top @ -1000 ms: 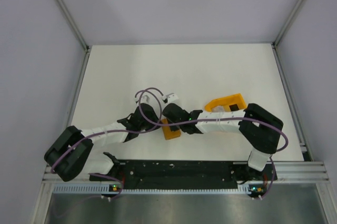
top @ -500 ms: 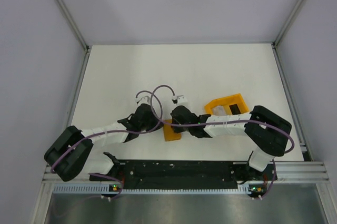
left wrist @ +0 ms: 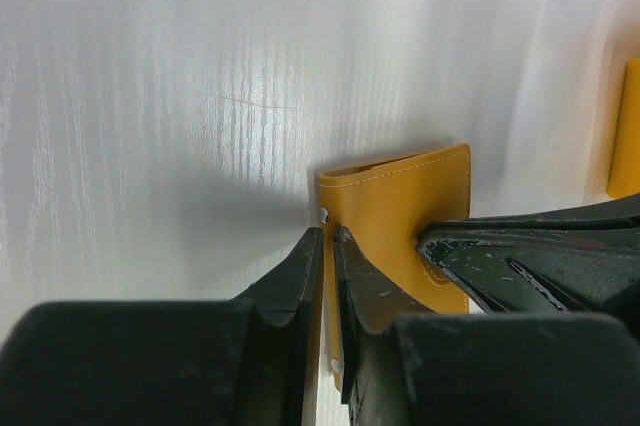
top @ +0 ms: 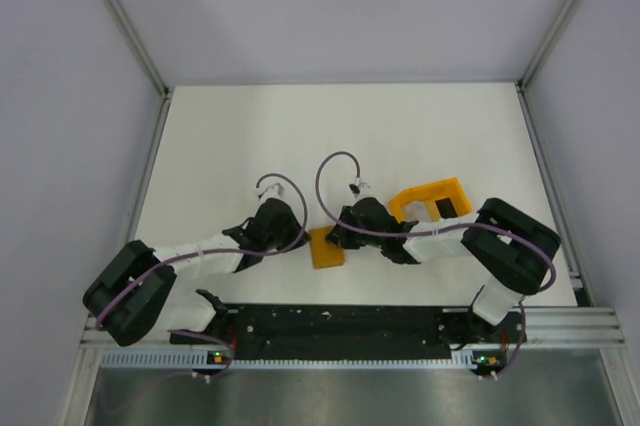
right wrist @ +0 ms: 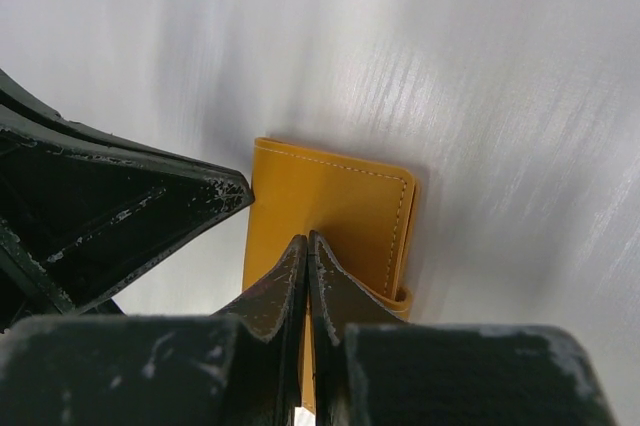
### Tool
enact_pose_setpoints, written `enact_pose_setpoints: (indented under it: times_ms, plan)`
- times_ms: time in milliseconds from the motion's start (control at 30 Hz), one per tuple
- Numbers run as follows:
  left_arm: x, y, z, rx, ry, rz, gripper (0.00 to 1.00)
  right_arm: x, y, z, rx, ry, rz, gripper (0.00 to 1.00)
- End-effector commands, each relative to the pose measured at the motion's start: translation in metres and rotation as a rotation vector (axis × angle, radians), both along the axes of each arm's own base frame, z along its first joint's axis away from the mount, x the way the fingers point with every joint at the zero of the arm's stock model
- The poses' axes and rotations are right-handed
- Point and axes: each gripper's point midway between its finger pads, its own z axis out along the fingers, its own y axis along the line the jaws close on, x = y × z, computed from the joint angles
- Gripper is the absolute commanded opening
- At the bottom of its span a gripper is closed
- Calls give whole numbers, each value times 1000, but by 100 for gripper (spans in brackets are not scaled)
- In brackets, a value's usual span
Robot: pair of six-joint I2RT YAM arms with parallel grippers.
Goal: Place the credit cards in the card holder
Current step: Close the card holder at the center of the board.
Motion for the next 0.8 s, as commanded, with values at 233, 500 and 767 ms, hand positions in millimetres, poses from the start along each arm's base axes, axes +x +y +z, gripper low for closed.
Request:
enact_pose_setpoints:
  times_ms: [233,500,767]
  plan:
    - [-6,4,-3,-5,28,18,13,-62,-60,-101,-269,284,-42,0]
    - [-8,2,-2,-34,49,38,12,-88,-74,-129,-328,400,-121,0]
    - [-10,-3,5,-65,55,22,12,-110,-104,-162,-438,440,-200,0]
